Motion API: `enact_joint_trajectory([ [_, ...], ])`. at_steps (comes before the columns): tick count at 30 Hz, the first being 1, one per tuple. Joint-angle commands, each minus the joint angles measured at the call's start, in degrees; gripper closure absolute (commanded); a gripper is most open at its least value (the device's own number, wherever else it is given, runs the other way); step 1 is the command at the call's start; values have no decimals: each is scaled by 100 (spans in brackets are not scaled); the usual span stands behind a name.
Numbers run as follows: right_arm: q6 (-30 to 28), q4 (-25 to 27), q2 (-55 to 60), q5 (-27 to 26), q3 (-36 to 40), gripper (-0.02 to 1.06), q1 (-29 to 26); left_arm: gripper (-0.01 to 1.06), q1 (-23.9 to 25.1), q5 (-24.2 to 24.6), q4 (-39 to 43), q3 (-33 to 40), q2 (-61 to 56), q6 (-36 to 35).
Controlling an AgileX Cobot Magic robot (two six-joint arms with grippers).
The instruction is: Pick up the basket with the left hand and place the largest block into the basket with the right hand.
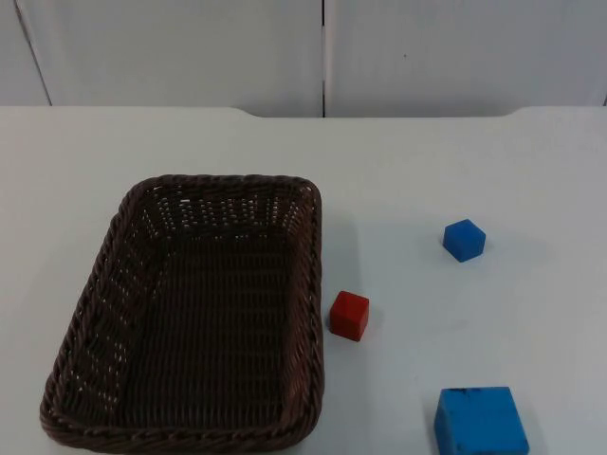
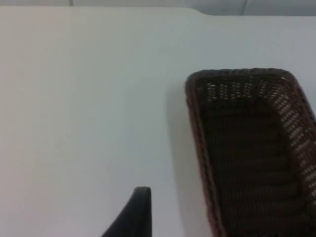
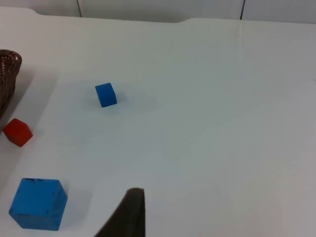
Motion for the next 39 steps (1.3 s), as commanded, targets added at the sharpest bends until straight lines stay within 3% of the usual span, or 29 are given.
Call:
enact_joint_trajectory([
  [1,-22,-11,-19,0,33,-1,-35,0,12,-155,-276,-150,359,158],
  [15,-22,-11,-19,0,33,-1,-35,0,12,-142,-1042,-1177,2551,813],
  [22,-22,-11,-19,0,33,-1,-35,0,12,-185,-1394,-1328,3091,1164],
  [29,-22,-11,-19,0,33,-1,-35,7,0,-223,-1906,-1328,3676,1556],
  [39,-22,-11,-19,0,33,-1,-35,7,-564,-795,-1928,-1328,4438,1595],
])
